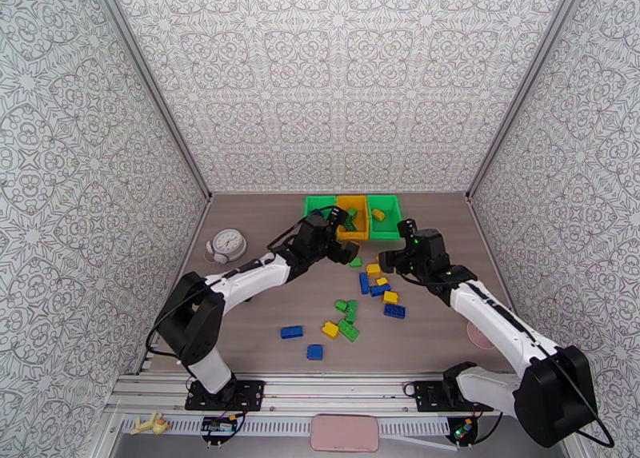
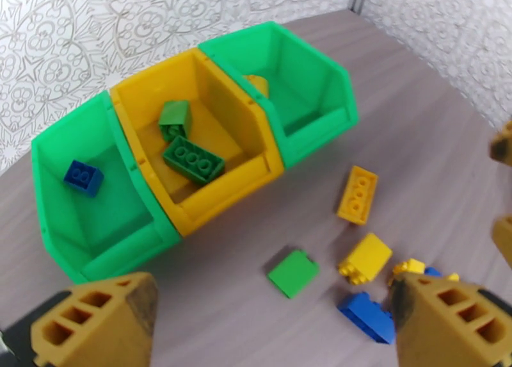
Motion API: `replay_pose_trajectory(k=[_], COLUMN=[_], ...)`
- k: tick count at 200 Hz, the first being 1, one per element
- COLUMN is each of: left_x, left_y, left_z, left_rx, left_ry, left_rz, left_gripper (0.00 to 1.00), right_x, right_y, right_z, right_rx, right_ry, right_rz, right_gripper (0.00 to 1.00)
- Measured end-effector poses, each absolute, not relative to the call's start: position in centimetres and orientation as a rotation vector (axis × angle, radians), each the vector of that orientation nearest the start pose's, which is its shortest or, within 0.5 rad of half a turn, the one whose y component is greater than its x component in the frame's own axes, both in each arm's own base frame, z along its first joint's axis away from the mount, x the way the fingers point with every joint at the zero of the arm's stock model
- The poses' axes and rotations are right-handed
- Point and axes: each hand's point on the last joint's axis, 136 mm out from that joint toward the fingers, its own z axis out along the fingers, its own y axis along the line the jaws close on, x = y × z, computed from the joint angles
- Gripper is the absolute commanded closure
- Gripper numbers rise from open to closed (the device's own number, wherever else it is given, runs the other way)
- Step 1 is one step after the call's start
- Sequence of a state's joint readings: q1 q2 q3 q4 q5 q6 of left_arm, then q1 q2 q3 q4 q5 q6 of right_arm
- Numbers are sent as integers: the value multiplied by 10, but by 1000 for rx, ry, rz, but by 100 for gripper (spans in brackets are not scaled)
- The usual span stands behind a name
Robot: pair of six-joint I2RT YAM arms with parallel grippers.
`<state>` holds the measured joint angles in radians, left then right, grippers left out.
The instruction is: Sort the legos into containers by color
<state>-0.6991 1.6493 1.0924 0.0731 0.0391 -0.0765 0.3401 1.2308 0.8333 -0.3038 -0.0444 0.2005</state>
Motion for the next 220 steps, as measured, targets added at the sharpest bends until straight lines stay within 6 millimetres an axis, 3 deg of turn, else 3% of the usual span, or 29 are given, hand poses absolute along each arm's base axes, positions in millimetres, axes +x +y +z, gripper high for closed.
replay_pose_trajectory(k=[40, 75, 118, 160, 179, 220], left_x=[331, 306, 294, 287, 284, 284], left_y=[-333, -330, -325, -328, -330, -330], left_z=[180, 165, 154, 163, 163, 159], left_rx=[768, 838, 890, 920, 924, 925], left_ry=[1928, 1925, 1913, 1875, 1864, 1869], left_rz=[-556, -583, -589, -608, -614, -612], left_gripper=[0, 0, 0, 1, 0, 0], right_x=[347, 350, 365, 392, 406, 420], right_y=[130, 129, 133, 136, 139, 164], right_z=[134, 119, 100, 87, 81, 68], right_rx=[-166, -145, -137, -147, -155, -159], right_ry=[2406, 2510, 2615, 2666, 2680, 2718], right_rz=[307, 282, 253, 252, 260, 413], right_gripper=[12, 12, 12, 11, 18, 23])
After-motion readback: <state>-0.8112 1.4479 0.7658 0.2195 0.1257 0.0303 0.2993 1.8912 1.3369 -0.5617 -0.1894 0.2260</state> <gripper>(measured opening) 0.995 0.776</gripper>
